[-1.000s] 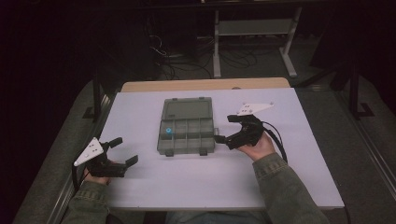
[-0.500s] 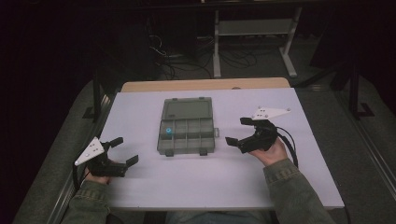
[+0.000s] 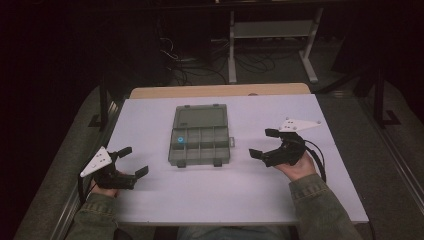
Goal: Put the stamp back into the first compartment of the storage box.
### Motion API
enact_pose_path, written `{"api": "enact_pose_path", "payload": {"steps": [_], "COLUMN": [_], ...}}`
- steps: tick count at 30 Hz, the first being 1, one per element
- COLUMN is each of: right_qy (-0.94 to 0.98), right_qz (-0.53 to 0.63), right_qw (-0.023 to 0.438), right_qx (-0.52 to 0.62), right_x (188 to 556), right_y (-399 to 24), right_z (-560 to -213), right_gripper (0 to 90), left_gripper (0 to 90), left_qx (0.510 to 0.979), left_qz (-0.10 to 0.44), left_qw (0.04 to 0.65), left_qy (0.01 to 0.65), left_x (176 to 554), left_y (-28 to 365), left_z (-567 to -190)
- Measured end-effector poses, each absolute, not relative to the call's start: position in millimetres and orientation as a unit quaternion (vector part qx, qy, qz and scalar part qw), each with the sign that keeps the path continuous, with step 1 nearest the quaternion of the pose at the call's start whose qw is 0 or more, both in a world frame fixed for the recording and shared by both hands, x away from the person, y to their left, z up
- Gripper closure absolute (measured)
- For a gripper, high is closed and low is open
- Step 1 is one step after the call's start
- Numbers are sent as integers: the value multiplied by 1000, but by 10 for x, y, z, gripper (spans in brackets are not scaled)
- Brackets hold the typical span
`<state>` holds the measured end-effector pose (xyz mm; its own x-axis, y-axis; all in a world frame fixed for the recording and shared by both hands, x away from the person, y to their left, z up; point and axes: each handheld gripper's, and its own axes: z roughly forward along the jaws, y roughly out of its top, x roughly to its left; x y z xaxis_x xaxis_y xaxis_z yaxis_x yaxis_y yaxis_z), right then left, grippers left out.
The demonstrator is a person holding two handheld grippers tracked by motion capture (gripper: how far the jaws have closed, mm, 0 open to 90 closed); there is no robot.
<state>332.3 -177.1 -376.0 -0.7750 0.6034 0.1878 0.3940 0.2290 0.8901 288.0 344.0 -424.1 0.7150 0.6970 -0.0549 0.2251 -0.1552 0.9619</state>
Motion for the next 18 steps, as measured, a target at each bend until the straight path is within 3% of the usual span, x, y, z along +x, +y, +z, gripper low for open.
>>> {"api": "enact_pose_path", "payload": {"steps": [18], "right_qy": [767], "right_qz": [529], "right_qw": [115], "right_qx": [345], "right_x": [3179], "right_y": [-2079], "right_z": [-3838], "right_gripper": [0], "left_gripper": [3], "left_qx": [729], "left_qz": [202], "left_qw": [571], "left_qy": [320], "left_x": [2878], "left_y": [3420], "left_z": [-4244]}}
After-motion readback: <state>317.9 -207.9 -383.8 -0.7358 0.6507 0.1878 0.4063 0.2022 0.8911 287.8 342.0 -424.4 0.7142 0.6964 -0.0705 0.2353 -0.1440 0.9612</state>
